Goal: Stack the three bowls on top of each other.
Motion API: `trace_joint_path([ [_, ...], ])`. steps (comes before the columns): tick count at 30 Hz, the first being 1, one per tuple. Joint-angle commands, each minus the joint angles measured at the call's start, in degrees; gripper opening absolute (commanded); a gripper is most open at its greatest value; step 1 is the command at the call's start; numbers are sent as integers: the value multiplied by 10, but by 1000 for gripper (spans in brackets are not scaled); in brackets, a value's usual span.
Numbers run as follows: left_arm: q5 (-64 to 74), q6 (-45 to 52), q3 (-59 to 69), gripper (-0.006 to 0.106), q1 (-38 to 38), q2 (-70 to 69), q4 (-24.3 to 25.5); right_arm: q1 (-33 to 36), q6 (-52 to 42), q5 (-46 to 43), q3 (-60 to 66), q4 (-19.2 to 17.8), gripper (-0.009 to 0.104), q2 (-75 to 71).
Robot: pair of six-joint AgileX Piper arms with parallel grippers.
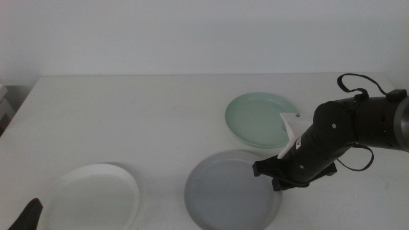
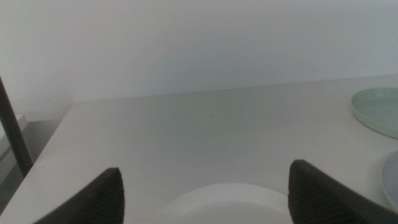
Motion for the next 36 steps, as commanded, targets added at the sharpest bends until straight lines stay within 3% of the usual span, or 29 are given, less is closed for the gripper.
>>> trace_joint_path([
  [1, -45, -7, -3, 88, 0, -7, -1, 2, -5, -18, -16, 2, 11, -22],
  [4, -45, -7, -3, 88, 0, -7, -1, 2, -5, -18, -16, 2, 25, -22],
  [5, -45, -7, -3, 88, 0, -7, -1, 1, -5, -15, -16, 2, 38, -26],
  [7, -45, -7, -3, 88, 0, -7, -1, -1, -5, -3, -24, -5, 48, -36],
  [11, -45, -7, -3, 88, 0, -7, -1, -24, -6, 54, -95, -40, 62, -41],
  [19, -45, -7, -3, 88, 0, -7, -1, -115, -9, 88, -269, -98, 61, -16],
  [26, -45, -7, -3, 88, 0, -7, -1, -181, -51, 153, -417, -99, 57, 91],
  [36, -45, -7, -3, 88, 0, -7, -1, -194, -98, 198, -528, -85, 56, 232],
])
